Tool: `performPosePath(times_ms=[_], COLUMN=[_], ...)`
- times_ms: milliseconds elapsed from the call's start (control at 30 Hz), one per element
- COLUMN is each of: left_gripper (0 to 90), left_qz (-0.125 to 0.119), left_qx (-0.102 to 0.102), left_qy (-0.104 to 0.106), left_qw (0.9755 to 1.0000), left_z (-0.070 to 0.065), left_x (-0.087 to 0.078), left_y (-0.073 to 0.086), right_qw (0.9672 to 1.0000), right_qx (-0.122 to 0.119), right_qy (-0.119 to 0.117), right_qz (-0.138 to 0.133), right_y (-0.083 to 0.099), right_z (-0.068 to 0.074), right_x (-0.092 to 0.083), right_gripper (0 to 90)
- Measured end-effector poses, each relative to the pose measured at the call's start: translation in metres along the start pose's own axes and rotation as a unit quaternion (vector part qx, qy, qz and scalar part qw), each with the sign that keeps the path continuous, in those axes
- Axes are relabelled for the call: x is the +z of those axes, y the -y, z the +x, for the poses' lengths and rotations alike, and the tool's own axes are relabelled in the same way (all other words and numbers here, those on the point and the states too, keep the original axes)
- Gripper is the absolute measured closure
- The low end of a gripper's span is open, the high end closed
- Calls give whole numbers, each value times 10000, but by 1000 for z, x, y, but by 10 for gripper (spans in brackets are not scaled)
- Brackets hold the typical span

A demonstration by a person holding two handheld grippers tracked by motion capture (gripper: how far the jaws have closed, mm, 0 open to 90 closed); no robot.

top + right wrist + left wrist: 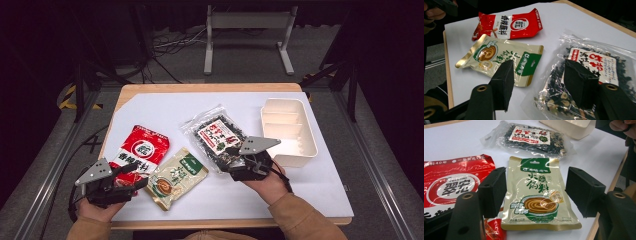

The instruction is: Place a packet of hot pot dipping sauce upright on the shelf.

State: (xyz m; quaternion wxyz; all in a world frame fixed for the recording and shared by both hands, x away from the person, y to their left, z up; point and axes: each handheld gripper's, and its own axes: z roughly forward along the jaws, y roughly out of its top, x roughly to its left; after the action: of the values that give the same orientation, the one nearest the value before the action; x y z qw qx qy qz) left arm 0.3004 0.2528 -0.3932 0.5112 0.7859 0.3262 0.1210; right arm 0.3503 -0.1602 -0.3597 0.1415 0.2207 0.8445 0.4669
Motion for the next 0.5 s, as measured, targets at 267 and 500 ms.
performPosePath(times_ms=[267, 500], left_gripper=[334, 335], left_qz=[-1, 49], left_qx=[25, 41], left_qy=[0, -7], left_qw=[10000, 10000], left_z=[0, -1], left_x=[0, 1], left_y=[0, 0], right_qw=[9996, 9986], right_qx=[96, 298], right_qy=[-198, -342], right_qz=[148, 276], right_y=[-14, -21], right_z=[0, -2], right_x=[21, 37], right_gripper=[396, 426])
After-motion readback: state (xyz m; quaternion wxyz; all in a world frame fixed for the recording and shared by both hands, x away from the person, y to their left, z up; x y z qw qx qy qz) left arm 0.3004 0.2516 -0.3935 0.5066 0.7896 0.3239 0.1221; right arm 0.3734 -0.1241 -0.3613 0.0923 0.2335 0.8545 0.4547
